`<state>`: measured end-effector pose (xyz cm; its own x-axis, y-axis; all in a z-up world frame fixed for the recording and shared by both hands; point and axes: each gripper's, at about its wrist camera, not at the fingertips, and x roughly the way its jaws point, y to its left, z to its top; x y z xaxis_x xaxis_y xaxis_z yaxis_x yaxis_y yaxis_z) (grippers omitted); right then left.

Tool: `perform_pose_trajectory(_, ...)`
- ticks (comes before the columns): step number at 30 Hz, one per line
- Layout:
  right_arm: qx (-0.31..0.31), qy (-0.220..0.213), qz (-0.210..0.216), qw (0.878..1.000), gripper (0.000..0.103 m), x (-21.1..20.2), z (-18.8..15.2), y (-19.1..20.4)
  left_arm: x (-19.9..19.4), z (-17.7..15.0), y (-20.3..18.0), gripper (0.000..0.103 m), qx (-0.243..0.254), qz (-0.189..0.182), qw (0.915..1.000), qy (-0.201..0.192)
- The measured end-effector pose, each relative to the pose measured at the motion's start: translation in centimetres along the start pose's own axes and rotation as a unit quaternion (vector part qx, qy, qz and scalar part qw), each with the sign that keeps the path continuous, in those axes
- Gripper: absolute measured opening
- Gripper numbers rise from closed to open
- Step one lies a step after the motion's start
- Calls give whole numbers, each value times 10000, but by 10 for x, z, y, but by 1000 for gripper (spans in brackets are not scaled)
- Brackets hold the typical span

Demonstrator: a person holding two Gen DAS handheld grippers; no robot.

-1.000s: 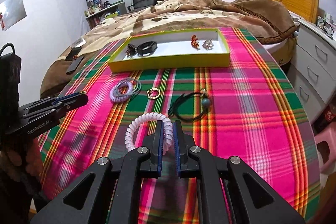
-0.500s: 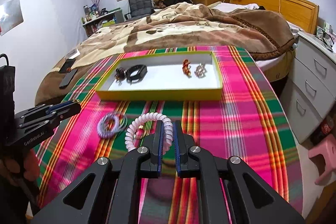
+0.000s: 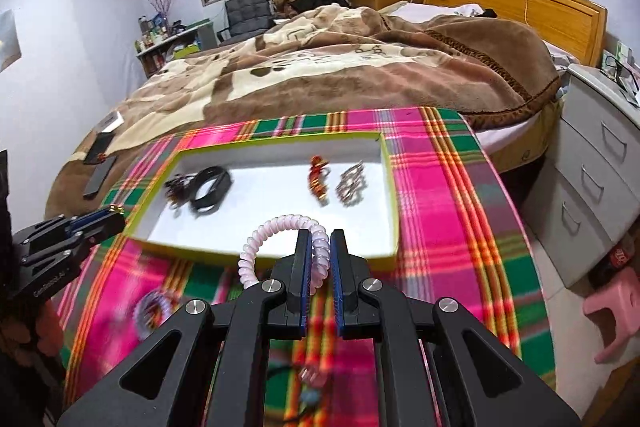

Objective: Organize jewelry
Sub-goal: 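Carry the gold clip and white hair tie over the white box and lower them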

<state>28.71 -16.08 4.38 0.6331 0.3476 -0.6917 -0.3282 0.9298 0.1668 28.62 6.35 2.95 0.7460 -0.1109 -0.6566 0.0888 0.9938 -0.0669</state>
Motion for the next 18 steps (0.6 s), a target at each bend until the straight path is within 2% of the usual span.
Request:
perform_pose_trajectory(7,8,226,-180,9996,9,39,17,-14,36,9,15,16,-58,112,9997,185)
perform_pose_trajectory(18,-30,600,-374,9975,9,79,19,-22,76,10,20,16,12,348,9978,569)
